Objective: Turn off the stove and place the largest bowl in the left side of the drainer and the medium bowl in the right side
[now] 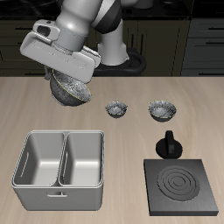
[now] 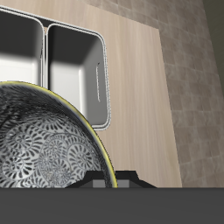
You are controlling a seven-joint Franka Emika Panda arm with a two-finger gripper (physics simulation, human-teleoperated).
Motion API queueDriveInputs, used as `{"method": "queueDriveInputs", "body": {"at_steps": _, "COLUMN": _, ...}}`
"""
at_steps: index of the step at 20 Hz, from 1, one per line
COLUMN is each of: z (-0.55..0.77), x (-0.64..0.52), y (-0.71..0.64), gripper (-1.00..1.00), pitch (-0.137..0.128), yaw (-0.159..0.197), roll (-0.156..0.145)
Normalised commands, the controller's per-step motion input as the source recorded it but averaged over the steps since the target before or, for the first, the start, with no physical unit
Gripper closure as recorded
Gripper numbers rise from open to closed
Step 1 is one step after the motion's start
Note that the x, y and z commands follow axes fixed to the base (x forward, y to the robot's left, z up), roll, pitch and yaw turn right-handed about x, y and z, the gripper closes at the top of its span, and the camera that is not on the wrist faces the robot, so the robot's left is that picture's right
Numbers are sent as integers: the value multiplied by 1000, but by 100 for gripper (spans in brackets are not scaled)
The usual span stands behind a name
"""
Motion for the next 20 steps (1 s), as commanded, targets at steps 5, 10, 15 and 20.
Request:
{"method": "queueDriveInputs", "body": {"at_steps": 5, "z": 31, "x": 329, "y": -23, "gripper": 100, "pitch": 6, "yaw": -15, "roll": -39}}
{"method": "queueDriveInputs", "body": {"at_steps": 10, "z": 2, "x": 233, "y": 203, "gripper": 100, "pitch": 3, "yaw": -6, "roll": 6}}
{"method": "queueDriveInputs", "body": {"at_steps": 15, "z": -71, "x": 176, "y": 34, "gripper": 100, "pitch": 12, "yaw": -2, "roll": -25}}
{"method": "queueDriveInputs", "body": {"at_steps": 20, "z": -168, "x": 202, "y": -36, "gripper": 100, "pitch": 30, "yaw": -13, "roll": -24}}
